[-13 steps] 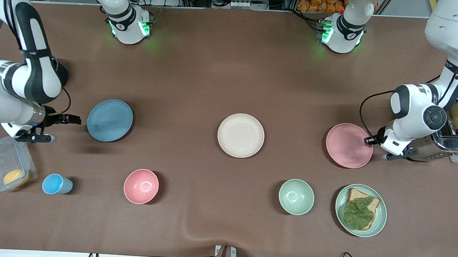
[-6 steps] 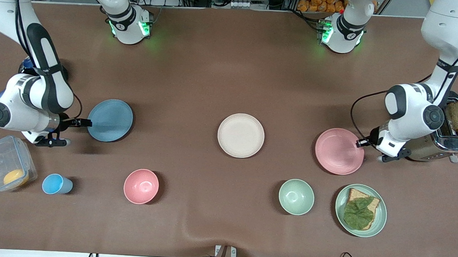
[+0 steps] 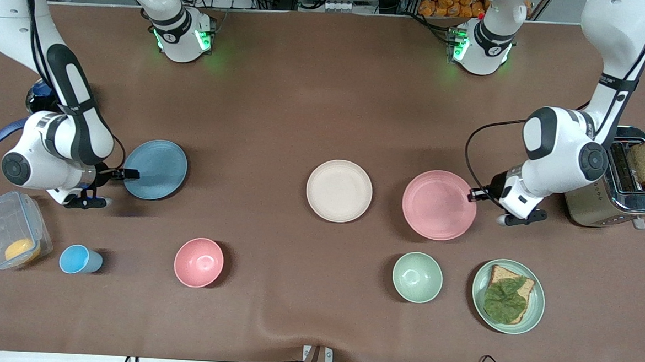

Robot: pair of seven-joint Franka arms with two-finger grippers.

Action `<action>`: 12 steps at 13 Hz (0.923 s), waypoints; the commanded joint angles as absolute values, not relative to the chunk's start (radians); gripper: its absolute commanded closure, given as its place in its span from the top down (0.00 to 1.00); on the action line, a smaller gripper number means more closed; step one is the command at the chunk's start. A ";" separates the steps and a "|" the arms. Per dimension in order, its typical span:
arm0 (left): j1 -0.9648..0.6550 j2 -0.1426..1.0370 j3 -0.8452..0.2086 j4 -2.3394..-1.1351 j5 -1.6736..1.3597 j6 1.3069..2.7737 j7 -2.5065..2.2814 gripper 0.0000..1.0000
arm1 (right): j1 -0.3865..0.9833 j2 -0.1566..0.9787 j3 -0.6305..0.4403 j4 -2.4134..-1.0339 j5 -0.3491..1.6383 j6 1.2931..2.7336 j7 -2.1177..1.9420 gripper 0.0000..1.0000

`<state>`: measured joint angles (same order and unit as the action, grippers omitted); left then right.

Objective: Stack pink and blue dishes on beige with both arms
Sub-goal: 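Carry the pink plate onto the beige plate while the right gripper grips the blue plate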

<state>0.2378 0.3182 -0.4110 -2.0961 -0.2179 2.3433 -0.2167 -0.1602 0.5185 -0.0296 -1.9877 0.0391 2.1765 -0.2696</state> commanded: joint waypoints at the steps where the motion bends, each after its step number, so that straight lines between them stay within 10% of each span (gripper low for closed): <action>1: 0.227 0.339 -0.494 -2.063 -0.242 2.322 -0.303 0.00 | -0.169 0.537 -0.015 -1.979 0.063 2.169 -0.304 0.34; 4: 0.106 0.380 -0.512 -2.010 -0.239 2.353 -0.458 0.00 | -0.169 0.538 -0.014 -1.974 0.064 2.158 -0.302 0.00; 12: -0.041 0.555 -0.508 -1.960 -0.225 2.532 -0.574 0.00 | -0.164 0.555 -0.015 -1.801 0.115 1.892 -0.298 0.00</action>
<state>-0.0209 0.5205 -0.5131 -1.9878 -0.2190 2.5103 -0.5702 -0.1599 0.5333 -0.0204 -1.8645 0.0998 1.9472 -0.2907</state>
